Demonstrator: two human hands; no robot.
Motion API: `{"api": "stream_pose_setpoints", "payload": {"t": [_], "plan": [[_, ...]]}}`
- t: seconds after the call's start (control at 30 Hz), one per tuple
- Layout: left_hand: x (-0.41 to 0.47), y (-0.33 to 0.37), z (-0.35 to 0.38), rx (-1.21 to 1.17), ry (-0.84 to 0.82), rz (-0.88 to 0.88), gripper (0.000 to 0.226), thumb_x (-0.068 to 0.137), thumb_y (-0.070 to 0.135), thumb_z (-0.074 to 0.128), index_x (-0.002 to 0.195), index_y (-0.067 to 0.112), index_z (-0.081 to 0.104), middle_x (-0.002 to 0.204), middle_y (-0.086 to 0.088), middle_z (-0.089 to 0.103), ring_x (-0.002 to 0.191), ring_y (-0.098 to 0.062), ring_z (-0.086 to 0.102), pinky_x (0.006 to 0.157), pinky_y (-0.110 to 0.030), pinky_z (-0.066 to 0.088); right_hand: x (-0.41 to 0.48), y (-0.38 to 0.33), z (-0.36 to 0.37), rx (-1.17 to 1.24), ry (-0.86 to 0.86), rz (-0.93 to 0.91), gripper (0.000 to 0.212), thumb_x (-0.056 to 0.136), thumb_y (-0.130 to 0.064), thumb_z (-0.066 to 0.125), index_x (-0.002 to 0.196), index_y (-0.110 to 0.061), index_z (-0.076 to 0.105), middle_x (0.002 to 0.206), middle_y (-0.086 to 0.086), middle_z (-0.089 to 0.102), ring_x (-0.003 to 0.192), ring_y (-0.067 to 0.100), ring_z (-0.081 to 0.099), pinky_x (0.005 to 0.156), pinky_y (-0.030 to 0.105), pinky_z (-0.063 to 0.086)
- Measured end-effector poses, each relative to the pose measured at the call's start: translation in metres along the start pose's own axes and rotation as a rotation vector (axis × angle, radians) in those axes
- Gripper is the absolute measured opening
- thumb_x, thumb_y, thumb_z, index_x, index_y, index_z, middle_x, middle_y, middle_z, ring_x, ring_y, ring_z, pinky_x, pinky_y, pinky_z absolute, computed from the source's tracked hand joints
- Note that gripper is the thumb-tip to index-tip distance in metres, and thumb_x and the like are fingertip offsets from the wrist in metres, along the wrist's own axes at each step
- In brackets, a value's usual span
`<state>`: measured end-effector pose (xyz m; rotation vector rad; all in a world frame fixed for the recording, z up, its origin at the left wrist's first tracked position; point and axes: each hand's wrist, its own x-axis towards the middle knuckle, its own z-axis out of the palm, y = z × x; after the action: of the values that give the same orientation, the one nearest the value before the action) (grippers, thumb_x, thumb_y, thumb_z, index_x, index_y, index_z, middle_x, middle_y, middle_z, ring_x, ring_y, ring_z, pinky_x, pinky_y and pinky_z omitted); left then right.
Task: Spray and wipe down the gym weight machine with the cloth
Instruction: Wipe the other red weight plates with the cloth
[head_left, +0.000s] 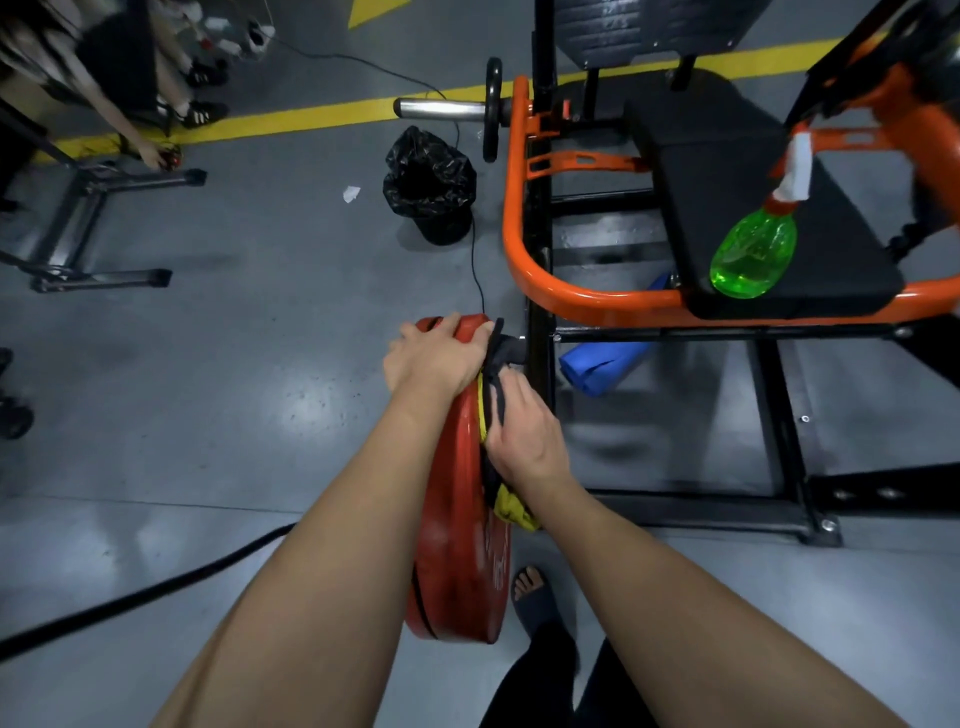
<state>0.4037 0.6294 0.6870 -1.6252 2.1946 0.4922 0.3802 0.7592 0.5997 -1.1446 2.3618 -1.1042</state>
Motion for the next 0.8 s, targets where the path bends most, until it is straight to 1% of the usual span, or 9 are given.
{"api": "stream_pose_setpoints", "payload": {"t": [0.1, 0.23, 0.33, 0.43, 0.53, 0.67, 0.73, 0.8], "plan": [[-0.003, -0.002, 0.0, 0.002, -0.01, 0.019, 0.063, 0.097, 0.071, 0.026, 0.156, 0.047, 0.029, 0.157, -0.015, 0.033, 0.14, -0.039, 0.036, 0.111, -0.047, 0.034, 0.0, 0.0, 0.0, 0.007, -0.014, -0.014, 0.053, 0.102, -0.036, 0.026, 0.125, -0.002, 0.059, 0.118, 0.017, 0.064, 0.105, 0.039, 0.062, 0.088, 0.047, 0.053], [-0.018, -0.01, 0.009, -0.016, 0.064, 0.043, 0.06, 0.099, 0.068, 0.024, 0.156, 0.048, 0.029, 0.153, -0.017, 0.036, 0.139, -0.037, 0.035, 0.108, -0.048, 0.036, 0.0, 0.002, 0.0, 0.001, -0.016, -0.037, 0.049, 0.103, -0.034, 0.028, 0.125, -0.002, 0.058, 0.115, 0.016, 0.063, 0.105, 0.036, 0.062, 0.091, 0.047, 0.053], [-0.037, -0.018, 0.016, -0.032, 0.145, 0.06, 0.059, 0.101, 0.065, 0.025, 0.156, 0.047, 0.029, 0.151, -0.017, 0.038, 0.134, -0.036, 0.039, 0.107, -0.047, 0.037, 0.001, 0.001, -0.001, -0.006, -0.015, -0.026, 0.046, 0.103, -0.034, 0.028, 0.125, -0.006, 0.057, 0.115, 0.012, 0.061, 0.103, 0.034, 0.062, 0.087, 0.045, 0.053], [-0.056, -0.025, 0.025, -0.04, 0.236, 0.059, 0.058, 0.101, 0.064, 0.027, 0.157, 0.047, 0.029, 0.153, -0.019, 0.035, 0.134, -0.036, 0.038, 0.107, -0.047, 0.037, 0.003, 0.0, -0.001, -0.004, -0.018, -0.017, 0.038, 0.102, -0.037, 0.028, 0.119, -0.014, 0.053, 0.111, 0.01, 0.057, 0.096, 0.038, 0.062, 0.078, 0.051, 0.053], [-0.069, -0.03, 0.031, -0.075, 0.301, 0.041, 0.057, 0.1, 0.063, 0.032, 0.155, 0.048, 0.034, 0.149, -0.018, 0.039, 0.131, -0.035, 0.04, 0.104, -0.047, 0.04, 0.004, 0.0, -0.002, -0.021, -0.03, -0.011, 0.04, 0.102, -0.042, 0.027, 0.116, -0.016, 0.054, 0.111, 0.01, 0.055, 0.091, 0.041, 0.062, 0.072, 0.053, 0.053], [-0.068, -0.027, 0.028, -0.106, 0.291, 0.031, 0.057, 0.099, 0.063, 0.034, 0.154, 0.047, 0.037, 0.141, -0.015, 0.043, 0.128, -0.034, 0.042, 0.102, -0.047, 0.04, 0.001, 0.0, -0.003, -0.011, -0.031, -0.003, 0.047, 0.102, -0.045, 0.025, 0.122, -0.014, 0.055, 0.115, 0.011, 0.054, 0.094, 0.043, 0.062, 0.075, 0.054, 0.053], [-0.064, -0.025, 0.025, -0.109, 0.277, 0.035, 0.057, 0.099, 0.063, 0.034, 0.153, 0.046, 0.038, 0.137, -0.014, 0.045, 0.126, -0.034, 0.043, 0.102, -0.046, 0.04, -0.002, -0.001, -0.003, 0.022, -0.015, -0.025, 0.047, 0.103, -0.041, 0.027, 0.124, -0.01, 0.055, 0.115, 0.014, 0.055, 0.093, 0.043, 0.061, 0.075, 0.054, 0.053], [-0.054, -0.021, 0.022, -0.096, 0.245, 0.043, 0.057, 0.099, 0.063, 0.032, 0.153, 0.046, 0.038, 0.135, -0.014, 0.046, 0.124, -0.034, 0.044, 0.101, -0.046, 0.04, -0.004, 0.001, -0.002, 0.022, 0.012, -0.054, 0.045, 0.104, -0.036, 0.03, 0.125, -0.006, 0.056, 0.111, 0.015, 0.056, 0.093, 0.041, 0.061, 0.077, 0.053, 0.054]]}}
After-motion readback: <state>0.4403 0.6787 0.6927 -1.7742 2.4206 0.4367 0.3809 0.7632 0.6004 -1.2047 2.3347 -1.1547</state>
